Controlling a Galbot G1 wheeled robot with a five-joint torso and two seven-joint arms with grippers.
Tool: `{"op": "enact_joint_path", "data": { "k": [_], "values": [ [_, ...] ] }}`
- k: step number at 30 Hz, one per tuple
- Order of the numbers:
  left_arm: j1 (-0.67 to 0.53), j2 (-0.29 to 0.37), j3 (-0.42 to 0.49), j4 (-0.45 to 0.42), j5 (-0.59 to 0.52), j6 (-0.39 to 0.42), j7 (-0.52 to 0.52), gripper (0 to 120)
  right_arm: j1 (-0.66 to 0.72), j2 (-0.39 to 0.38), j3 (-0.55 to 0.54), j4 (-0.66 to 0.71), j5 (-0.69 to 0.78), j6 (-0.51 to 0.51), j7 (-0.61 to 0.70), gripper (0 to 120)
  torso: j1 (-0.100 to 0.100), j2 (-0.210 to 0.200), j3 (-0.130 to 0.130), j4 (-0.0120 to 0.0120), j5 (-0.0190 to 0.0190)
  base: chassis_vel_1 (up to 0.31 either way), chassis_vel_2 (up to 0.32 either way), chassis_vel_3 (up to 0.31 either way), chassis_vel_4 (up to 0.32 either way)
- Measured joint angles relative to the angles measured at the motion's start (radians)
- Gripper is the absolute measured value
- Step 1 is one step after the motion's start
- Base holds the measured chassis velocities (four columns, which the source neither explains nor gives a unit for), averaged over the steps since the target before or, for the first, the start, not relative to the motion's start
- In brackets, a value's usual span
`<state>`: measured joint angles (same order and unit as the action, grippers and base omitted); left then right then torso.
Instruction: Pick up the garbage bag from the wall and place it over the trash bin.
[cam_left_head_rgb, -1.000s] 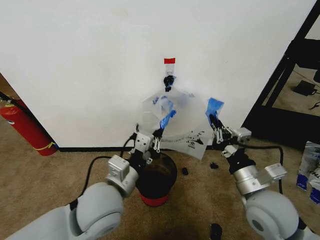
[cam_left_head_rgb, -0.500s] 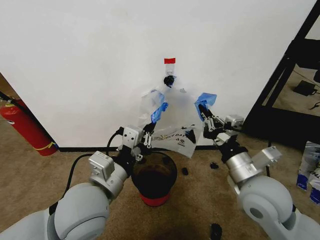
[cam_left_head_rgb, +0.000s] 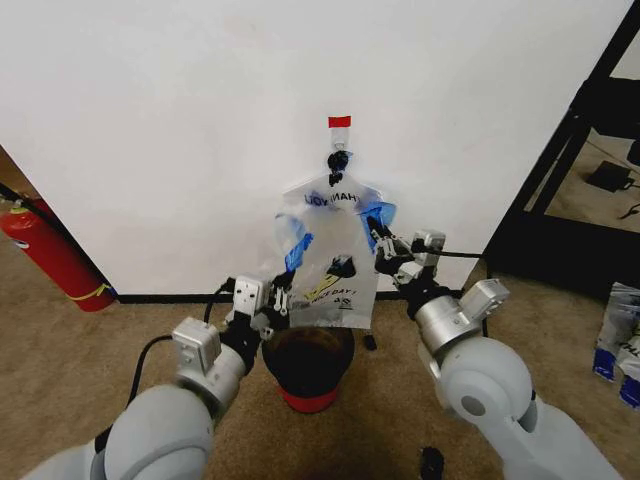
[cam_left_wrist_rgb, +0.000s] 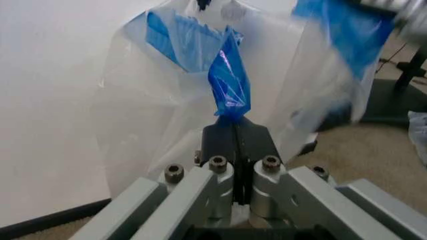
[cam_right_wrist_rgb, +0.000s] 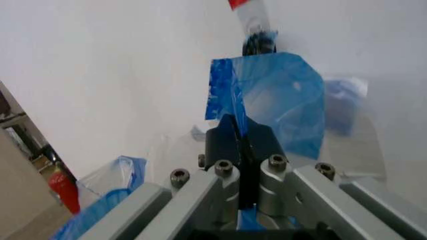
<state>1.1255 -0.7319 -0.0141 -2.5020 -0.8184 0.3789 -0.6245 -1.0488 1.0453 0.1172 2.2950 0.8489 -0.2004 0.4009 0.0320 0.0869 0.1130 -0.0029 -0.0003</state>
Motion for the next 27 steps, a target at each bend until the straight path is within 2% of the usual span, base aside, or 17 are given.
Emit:
{"op": "enact_joint_path", "data": {
  "k": [4,8,12,21,27],
  "values": [
    [0.041,-0.028,0.001,0.006,0.032,-0.019,0.005,0,-0.023,0.033,-0.039,-0.036,-0.053,0.004,-0.004,0,0.0,0.0,0.0,-0.0002,0.0002,0.0,0.0,0.0,0.0],
    [0.079,-0.072,0.006,0.051,0.059,-0.047,0.001,0,-0.046,0.086,-0.09,-0.091,-0.116,0.018,-0.003,0,0.0,0.0,0.0,-0.0002,0.0001,0.0,0.0,0.0,0.0],
    [0.113,-0.089,0.004,0.07,0.086,-0.064,0.001,0,-0.046,0.096,-0.098,-0.11,-0.14,0.024,-0.004,0,0.0,0.0,0.0,-0.0001,0.0001,0.0,0.0,0.0,0.0],
    [0.135,-0.148,0.053,0.095,0.131,-0.078,0.003,0,-0.057,0.05,-0.039,-0.076,-0.151,0.029,-0.015,0,0.0,0.0,0.0,-0.0002,0.0002,0.0,0.0,0.0,0.0],
    [0.126,-0.184,0.086,0.12,0.16,-0.082,0.011,0,-0.112,0.019,-0.018,-0.042,-0.143,0.028,-0.018,0,0.0,0.0,0.0,-0.0003,0.0002,0.0,0.0,0.0,0.0]
  ]
}}
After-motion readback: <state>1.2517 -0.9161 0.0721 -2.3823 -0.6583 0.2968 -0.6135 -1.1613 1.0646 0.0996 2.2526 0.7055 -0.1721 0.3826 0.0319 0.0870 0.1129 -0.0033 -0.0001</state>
